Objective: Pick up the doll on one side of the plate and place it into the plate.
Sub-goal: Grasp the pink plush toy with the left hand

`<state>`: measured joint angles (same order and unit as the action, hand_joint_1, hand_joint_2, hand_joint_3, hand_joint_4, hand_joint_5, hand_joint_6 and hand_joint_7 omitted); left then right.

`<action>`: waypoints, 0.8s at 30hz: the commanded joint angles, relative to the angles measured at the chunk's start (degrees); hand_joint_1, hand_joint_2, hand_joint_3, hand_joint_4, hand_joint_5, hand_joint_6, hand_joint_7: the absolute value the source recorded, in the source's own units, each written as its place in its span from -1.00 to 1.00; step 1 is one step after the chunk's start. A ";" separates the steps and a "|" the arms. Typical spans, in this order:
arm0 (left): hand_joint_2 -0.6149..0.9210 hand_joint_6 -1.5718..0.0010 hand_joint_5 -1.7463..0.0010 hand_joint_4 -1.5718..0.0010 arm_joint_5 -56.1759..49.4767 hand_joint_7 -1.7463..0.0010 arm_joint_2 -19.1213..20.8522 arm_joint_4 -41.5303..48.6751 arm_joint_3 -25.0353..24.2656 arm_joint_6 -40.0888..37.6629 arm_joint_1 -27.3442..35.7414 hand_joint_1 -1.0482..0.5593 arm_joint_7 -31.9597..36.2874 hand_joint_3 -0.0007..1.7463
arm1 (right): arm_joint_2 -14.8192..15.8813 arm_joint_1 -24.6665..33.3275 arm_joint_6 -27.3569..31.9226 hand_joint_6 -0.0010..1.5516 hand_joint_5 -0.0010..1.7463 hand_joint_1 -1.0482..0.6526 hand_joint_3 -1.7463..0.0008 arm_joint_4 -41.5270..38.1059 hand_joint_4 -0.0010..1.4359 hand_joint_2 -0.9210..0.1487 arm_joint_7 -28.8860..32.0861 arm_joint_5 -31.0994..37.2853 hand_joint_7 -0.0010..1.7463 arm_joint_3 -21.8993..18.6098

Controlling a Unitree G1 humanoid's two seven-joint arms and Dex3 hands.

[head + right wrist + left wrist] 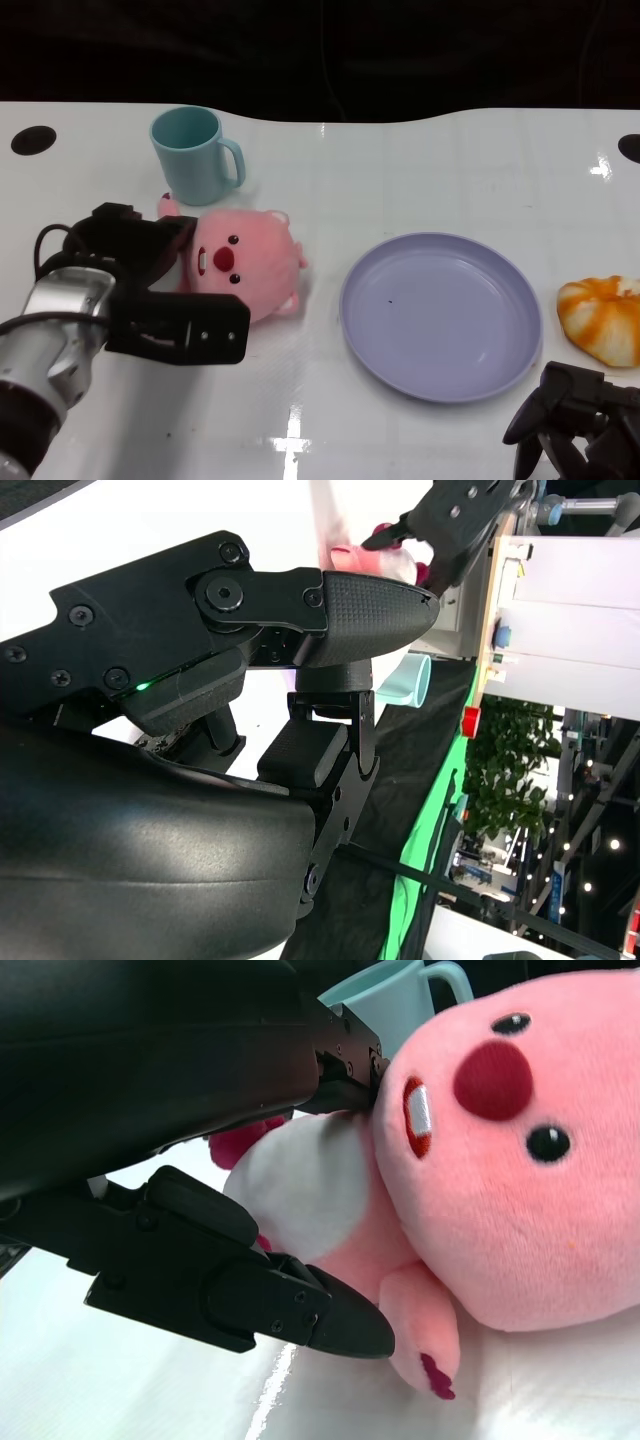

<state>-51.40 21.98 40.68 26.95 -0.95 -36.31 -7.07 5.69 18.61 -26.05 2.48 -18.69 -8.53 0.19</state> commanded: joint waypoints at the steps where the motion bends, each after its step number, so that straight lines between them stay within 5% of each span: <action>1: 1.00 0.70 0.74 0.83 0.67 0.98 -1.72 6.95 2.11 0.94 -2.90 -0.64 0.10 -0.86 | 0.55 0.59 0.33 0.08 0.77 -0.71 0.44 0.91 0.21 -0.96 0.11 -0.35 0.42 -0.24; 10: 1.00 0.26 0.86 0.31 4.36 0.93 -7.65 23.59 4.20 2.04 -8.90 -0.34 0.44 -0.86 | 0.43 1.26 1.11 0.09 0.76 -0.71 0.48 1.90 0.21 -0.99 0.23 -0.60 0.41 -0.15; 15: 1.00 -0.19 0.76 -0.22 5.84 0.90 -9.26 27.68 5.05 3.03 -9.60 -0.19 1.80 -0.93 | 0.44 1.38 1.11 0.08 0.76 -0.71 0.50 2.16 0.21 -1.00 0.23 -0.40 0.40 -0.13; 16: 1.00 -0.25 0.63 -0.25 5.79 0.92 -9.31 28.03 5.40 3.50 -9.49 -0.17 2.21 -0.93 | 0.46 1.42 1.16 0.08 0.76 -0.71 0.50 2.22 0.21 -1.00 0.31 -0.30 0.40 -0.16; 17: 1.00 -0.35 0.21 -0.14 5.79 0.92 -9.34 28.32 5.67 3.85 -9.43 -0.14 2.56 -0.93 | 0.48 1.44 1.22 0.08 0.76 -0.71 0.50 2.28 0.21 -1.00 0.36 -0.24 0.40 -0.19; 20: 1.00 -0.45 -0.57 0.04 5.75 0.74 -9.17 28.79 6.60 4.89 -8.63 -0.07 4.37 -0.96 | 0.45 1.61 1.54 0.08 0.76 -0.70 0.49 2.51 0.21 -1.00 0.25 -0.62 0.40 -0.20; 22: 1.00 -0.28 -0.59 0.13 5.93 0.74 -9.11 29.26 6.95 5.14 -8.12 -0.05 5.68 -0.81 | 0.47 1.74 1.75 0.08 0.76 -0.70 0.50 2.73 0.21 -1.00 0.24 -0.70 0.40 -0.23; 24: 1.00 -0.18 -0.30 0.15 6.27 0.82 -9.10 29.56 7.09 5.28 -7.85 -0.05 6.69 -0.60 | 0.50 1.84 1.89 0.08 0.76 -0.71 0.50 2.91 0.21 -1.00 0.34 -0.57 0.40 -0.29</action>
<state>-44.94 13.84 68.11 32.71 3.36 -48.38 1.06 5.69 20.03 -24.63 4.67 -18.57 -8.53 0.26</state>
